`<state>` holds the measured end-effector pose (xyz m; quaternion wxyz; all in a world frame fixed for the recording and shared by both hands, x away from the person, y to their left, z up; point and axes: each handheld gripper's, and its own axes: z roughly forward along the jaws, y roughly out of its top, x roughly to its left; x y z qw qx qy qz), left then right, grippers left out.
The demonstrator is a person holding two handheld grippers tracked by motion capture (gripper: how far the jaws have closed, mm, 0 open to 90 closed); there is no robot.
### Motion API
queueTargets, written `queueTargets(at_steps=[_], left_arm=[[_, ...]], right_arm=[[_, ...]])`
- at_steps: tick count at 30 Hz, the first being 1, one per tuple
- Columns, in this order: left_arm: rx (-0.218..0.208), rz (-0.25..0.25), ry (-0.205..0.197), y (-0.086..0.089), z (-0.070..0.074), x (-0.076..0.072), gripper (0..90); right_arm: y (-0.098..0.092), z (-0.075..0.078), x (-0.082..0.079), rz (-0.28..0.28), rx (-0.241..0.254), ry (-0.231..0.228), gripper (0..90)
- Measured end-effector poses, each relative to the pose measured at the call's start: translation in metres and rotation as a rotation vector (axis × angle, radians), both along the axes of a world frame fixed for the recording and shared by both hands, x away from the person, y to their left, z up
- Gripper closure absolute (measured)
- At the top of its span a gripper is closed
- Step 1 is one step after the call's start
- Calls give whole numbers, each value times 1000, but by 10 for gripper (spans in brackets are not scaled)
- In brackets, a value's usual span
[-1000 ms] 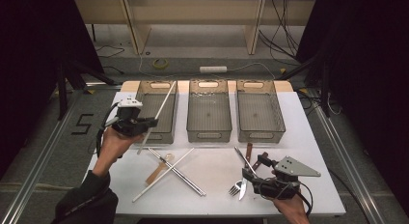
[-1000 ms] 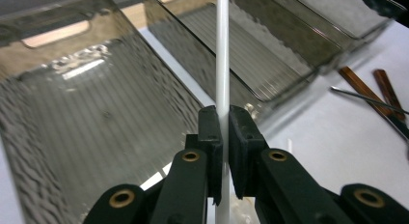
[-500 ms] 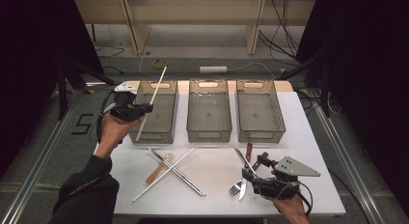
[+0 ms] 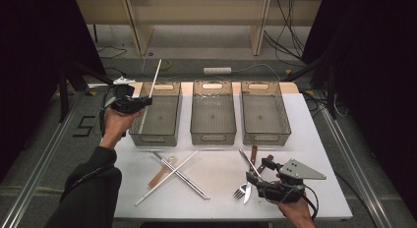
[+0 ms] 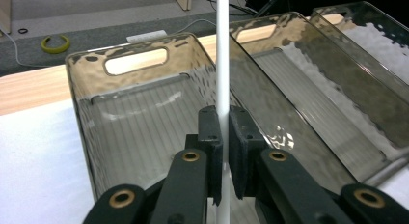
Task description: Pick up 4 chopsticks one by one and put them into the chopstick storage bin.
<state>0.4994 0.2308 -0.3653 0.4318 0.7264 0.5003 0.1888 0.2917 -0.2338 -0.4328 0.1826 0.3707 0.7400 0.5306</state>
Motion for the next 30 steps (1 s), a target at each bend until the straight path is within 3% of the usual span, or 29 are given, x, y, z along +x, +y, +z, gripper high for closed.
queueTargets(at_steps=[10,15,18,22,25,30], left_arm=[[2,31,-3,6,-12,15,841],[31,25,-5,3,-19,16,841],[19,34,-6,4,-25,16,841],[56,28,2,2,-34,16,841],[40,35,2,2,-38,16,841],[77,40,16,0,-43,15,839]], right_arm=[[1,0,1,5,0,5,260],[1,0,0,5,2,4,261],[0,0,0,4,1,4,261],[1,0,0,7,0,4,261],[1,0,0,7,2,2,262],[1,0,0,7,1,4,262]])
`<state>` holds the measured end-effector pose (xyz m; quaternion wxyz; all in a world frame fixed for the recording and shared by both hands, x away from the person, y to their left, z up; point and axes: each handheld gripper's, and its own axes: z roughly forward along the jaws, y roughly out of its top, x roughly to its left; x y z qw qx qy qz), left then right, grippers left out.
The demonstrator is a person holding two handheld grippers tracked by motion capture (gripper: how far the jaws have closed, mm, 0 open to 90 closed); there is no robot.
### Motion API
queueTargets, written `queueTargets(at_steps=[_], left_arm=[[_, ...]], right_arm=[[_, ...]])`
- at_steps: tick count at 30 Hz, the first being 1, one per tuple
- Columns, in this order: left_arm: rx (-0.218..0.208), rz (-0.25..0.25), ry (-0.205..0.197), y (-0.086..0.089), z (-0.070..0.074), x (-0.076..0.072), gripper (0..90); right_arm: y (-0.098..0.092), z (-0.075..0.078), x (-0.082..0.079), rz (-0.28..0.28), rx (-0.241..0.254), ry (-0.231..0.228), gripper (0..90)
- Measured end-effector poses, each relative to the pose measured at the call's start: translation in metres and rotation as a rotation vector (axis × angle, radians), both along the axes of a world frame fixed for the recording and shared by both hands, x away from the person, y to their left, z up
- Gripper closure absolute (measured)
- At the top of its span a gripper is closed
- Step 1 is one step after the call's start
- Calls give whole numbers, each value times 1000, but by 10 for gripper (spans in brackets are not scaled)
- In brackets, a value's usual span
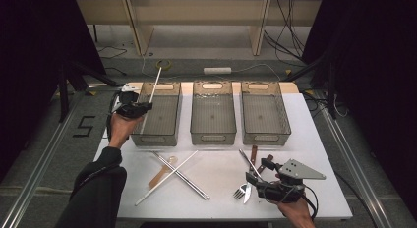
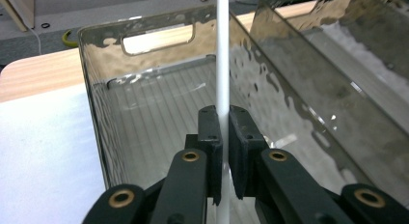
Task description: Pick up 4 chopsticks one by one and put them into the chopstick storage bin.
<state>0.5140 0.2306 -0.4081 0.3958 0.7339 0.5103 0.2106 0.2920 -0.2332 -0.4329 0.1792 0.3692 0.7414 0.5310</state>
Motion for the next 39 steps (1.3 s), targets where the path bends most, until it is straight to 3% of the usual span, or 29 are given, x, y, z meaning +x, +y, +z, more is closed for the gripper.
queueTargets(at_steps=[8,10,13,17,22,23,28,34,39], left_arm=[[40,14,34,-4,-10,0,829],[34,30,45,-4,-11,-1,811],[45,35,46,-7,-8,-7,688],[-12,29,58,-8,-1,-20,573],[-44,-55,83,-15,3,-41,427],[-26,-71,100,-17,5,-44,411],[-45,-119,91,-20,16,-66,345],[-9,-190,109,-30,19,-94,296],[36,-250,137,-42,9,-110,258]], right_arm=[[1,-1,0,-2,-2,2,263],[0,-1,0,-3,1,5,263],[0,-1,0,-3,0,3,263],[0,0,0,-2,4,3,263],[-1,0,0,-1,16,3,263],[-1,0,0,-1,16,4,263],[-1,2,-1,1,10,-2,263],[-1,2,-2,0,11,-1,263],[-1,2,-2,1,14,0,263]])
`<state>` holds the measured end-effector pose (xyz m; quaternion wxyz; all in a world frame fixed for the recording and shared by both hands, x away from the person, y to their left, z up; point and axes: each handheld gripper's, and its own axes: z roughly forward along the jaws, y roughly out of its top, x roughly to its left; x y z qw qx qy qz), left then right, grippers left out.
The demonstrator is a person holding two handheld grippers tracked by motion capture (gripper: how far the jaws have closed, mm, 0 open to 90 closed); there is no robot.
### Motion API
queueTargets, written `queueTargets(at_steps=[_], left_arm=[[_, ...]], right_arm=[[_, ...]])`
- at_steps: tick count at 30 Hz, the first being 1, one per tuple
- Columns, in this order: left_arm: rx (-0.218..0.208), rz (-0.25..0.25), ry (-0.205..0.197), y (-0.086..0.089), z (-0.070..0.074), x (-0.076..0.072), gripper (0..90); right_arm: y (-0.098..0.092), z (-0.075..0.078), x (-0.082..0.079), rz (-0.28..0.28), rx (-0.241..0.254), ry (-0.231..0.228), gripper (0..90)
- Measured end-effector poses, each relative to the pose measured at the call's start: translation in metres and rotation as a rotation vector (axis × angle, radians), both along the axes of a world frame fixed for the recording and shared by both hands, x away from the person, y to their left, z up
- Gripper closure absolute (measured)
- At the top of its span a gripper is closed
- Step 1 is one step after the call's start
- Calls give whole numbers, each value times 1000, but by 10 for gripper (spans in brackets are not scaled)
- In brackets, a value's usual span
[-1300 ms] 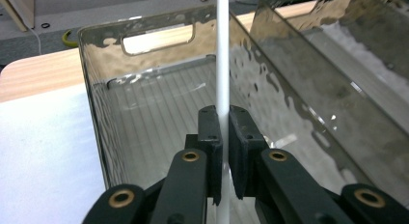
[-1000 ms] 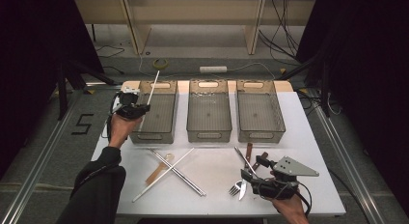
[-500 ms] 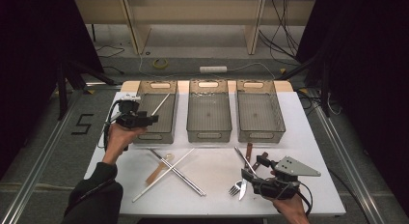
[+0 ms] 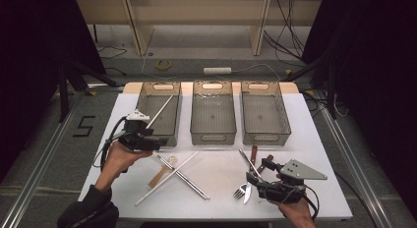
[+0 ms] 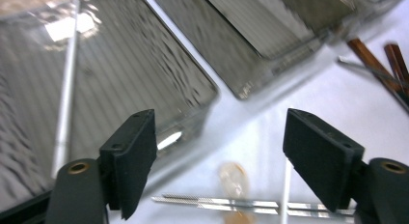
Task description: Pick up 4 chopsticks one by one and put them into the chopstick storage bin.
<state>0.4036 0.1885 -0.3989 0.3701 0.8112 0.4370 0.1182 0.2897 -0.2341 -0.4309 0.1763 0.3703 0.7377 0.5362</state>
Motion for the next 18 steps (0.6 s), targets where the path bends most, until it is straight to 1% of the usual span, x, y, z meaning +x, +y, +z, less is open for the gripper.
queueTargets(at_steps=[3,4,6,7,10,13,15,18], left_arm=[[32,-25,22,-5,-7,-9,244],[40,-29,27,-7,-9,-12,240],[71,-28,35,-9,-12,-17,240],[75,-31,35,-10,-12,-20,239],[67,-45,41,-12,-13,-27,228],[79,-62,46,-16,-15,-34,221],[89,-64,51,-18,-18,-38,223],[107,-76,66,-20,-22,-43,253]], right_arm=[[0,0,0,3,-4,0,263],[0,0,0,4,-6,1,263],[0,0,0,3,-3,1,263],[0,0,0,3,-4,0,263],[0,1,-1,4,-3,-1,263],[0,0,-1,7,-7,1,262],[0,0,-1,8,-8,1,263],[1,0,-1,7,-12,3,263]])
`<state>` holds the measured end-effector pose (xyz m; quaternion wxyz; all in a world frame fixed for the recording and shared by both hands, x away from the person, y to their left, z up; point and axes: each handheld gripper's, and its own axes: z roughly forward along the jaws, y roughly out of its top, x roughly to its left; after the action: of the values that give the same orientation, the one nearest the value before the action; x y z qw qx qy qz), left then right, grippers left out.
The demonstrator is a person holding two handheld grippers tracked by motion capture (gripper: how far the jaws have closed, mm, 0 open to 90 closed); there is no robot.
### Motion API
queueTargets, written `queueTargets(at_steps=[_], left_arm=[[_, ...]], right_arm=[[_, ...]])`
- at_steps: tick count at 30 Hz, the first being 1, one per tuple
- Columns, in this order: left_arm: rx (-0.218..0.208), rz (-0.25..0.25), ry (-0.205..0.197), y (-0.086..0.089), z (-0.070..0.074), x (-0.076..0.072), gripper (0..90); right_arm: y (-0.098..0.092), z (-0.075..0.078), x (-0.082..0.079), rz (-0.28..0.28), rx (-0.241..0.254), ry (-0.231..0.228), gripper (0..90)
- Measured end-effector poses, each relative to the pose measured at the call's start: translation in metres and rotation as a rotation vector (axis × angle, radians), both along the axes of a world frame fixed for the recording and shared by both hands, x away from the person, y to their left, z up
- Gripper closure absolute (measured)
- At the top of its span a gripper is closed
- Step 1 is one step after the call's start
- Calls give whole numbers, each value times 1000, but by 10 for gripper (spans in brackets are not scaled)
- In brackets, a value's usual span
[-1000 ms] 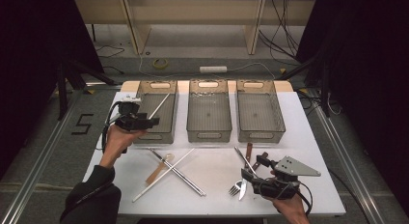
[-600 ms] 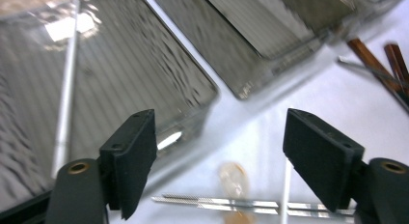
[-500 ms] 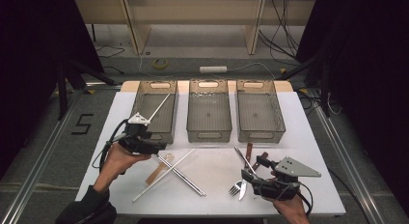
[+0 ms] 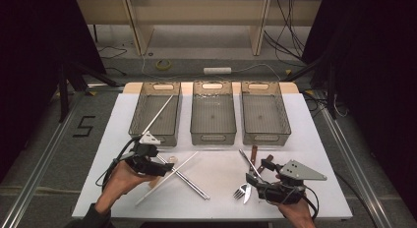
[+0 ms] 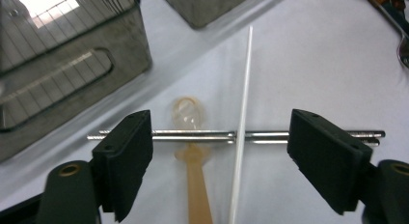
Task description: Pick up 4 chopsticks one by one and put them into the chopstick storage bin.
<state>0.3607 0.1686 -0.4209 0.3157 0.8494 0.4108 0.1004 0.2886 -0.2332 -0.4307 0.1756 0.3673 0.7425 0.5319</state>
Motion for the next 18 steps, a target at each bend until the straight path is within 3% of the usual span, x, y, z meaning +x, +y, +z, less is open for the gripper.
queueTargets(at_steps=[18], left_arm=[[82,-63,75,-6,-25,-19,496]], right_arm=[[1,-1,0,5,-5,-3,263]])
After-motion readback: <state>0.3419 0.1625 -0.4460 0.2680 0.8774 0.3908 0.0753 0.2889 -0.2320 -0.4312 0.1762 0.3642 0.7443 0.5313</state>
